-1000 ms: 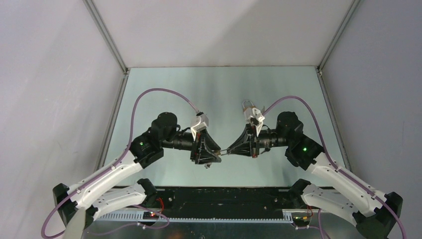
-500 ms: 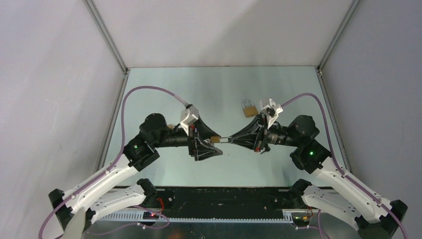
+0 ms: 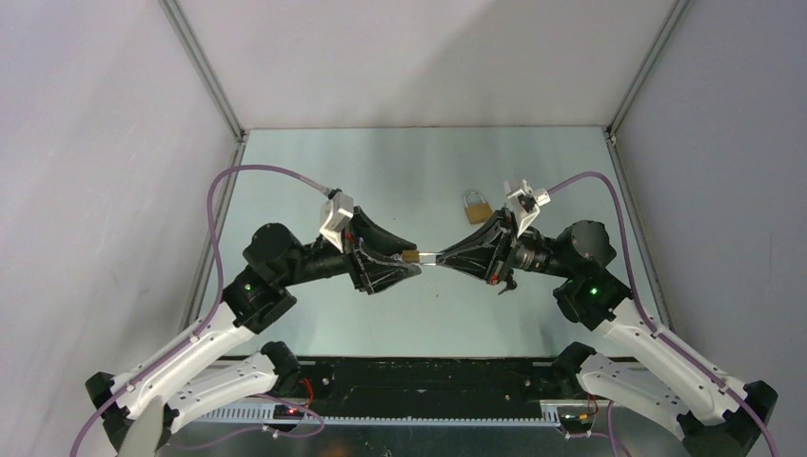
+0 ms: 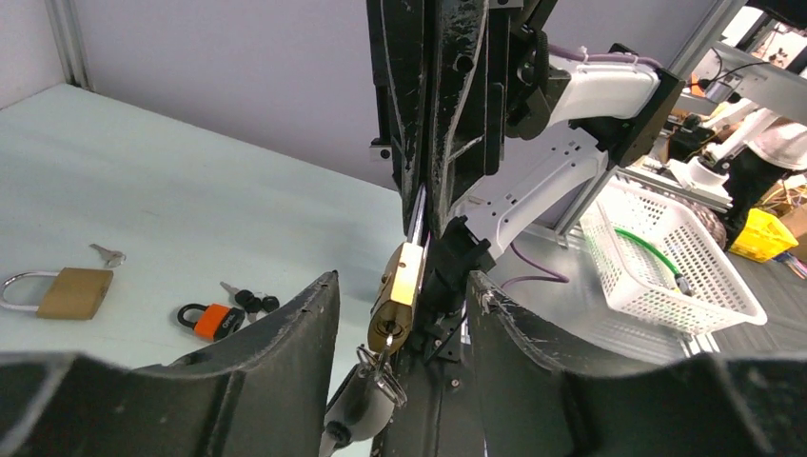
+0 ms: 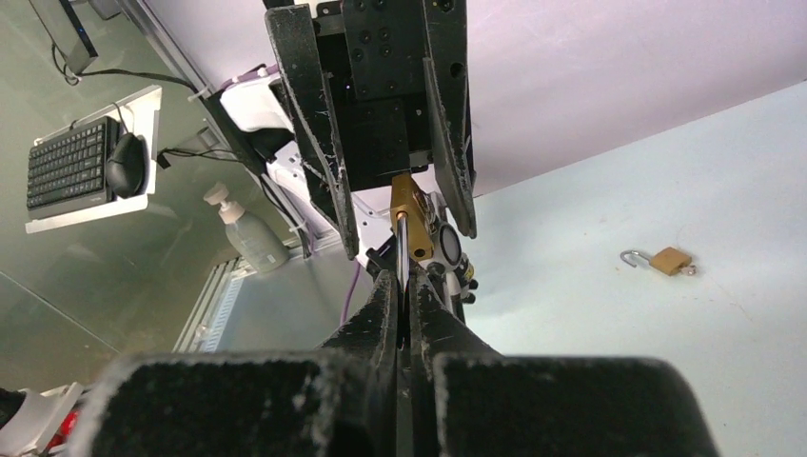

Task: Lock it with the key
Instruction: Lock the lock.

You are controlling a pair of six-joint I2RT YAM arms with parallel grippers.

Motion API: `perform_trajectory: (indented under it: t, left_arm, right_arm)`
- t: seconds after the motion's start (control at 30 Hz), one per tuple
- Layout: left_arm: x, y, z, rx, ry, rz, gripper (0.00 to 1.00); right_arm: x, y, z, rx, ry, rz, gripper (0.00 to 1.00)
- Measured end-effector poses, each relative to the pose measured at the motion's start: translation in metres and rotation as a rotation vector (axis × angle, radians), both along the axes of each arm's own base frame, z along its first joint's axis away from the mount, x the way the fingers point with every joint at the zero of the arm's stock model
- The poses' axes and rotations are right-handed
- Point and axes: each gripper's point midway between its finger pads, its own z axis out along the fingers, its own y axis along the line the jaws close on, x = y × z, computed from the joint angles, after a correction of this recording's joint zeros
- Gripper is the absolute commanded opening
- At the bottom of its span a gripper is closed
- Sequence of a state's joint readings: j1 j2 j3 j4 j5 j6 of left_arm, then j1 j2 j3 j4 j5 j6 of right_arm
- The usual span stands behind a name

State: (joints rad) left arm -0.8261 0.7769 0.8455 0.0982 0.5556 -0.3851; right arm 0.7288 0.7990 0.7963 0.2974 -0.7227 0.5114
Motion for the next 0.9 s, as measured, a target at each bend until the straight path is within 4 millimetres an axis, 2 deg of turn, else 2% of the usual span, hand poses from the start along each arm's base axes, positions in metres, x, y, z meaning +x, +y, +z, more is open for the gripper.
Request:
perform_trajectory:
  t: [0.07, 0.1, 0.17, 0.2, 0.3, 0.33, 0.4, 0.9]
  left_arm:
    - [-0.0003, -0.0001, 0.0021, -0.008, 0.001, -0.001, 0.55]
    - [-0.0002, -0.0004, 0.0029, -0.011, 0.000, -0.002, 0.51]
    - [-0.0001, -0.0011, 0.0041, -0.017, 0.004, -0.004, 0.41]
    - [-0.0002, -0.0016, 0.0046, -0.020, 0.007, -0.006, 0.32]
    - [0.0000, -0.0027, 0.0049, -0.023, 0.016, -0.010, 0.15]
    - [-0.0001, -0.0027, 0.0052, -0.024, 0.014, -0.011, 0.06]
    - [-0.0016, -0.0028, 0.0057, -0.027, 0.017, -0.019, 0.01]
    - [-0.0049, -0.0037, 0.0042, -0.028, 0.035, -0.040, 0.00]
  right_arm:
    - [0.0000, 0.0005, 0.0013, 0.006, 0.007, 0.003, 0.00]
    - [0.0002, 0.0008, 0.0016, 0.007, 0.008, 0.004, 0.00]
    - [0.0007, 0.0015, 0.0020, 0.010, 0.012, 0.005, 0.00]
    - [0.0010, 0.0018, 0.0019, 0.010, 0.016, 0.006, 0.00]
    - [0.0016, 0.0026, 0.0013, 0.009, 0.024, 0.007, 0.00]
    - [0.0017, 0.0026, 0.0013, 0.010, 0.023, 0.007, 0.00]
    - [0.0020, 0.0025, 0.0012, 0.009, 0.020, 0.005, 0.00]
    - [0.0007, 0.0040, 0.0003, 0.010, -0.096, -0.025, 0.00]
